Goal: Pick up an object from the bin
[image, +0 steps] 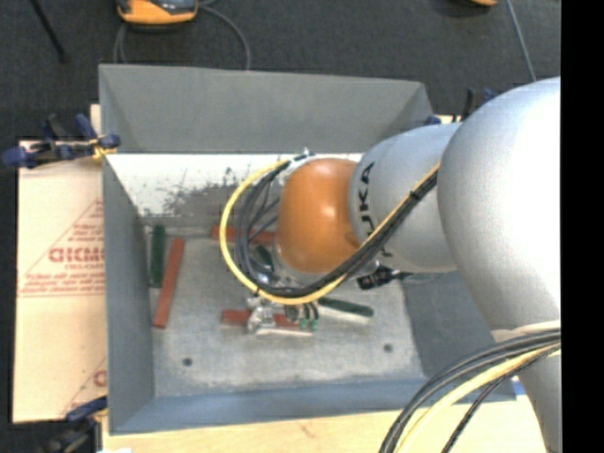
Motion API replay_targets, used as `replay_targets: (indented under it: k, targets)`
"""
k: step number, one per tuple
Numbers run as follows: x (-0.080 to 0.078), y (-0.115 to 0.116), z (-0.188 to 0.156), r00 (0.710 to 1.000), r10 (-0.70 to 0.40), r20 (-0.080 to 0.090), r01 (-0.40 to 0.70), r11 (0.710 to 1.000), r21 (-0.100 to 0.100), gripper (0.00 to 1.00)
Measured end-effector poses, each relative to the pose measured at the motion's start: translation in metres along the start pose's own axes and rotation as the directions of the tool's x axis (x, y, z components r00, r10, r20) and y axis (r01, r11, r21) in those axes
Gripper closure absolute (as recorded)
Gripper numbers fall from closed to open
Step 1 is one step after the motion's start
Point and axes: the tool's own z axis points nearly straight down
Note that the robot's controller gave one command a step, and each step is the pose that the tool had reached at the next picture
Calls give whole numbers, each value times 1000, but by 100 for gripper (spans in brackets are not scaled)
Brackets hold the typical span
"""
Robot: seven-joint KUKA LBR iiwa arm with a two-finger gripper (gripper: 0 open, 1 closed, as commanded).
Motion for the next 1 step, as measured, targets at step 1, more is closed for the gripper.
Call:
replay_targets:
  k: [1]
  targets:
    - [6,7,-185,999,46,11,-46,999,1,100]
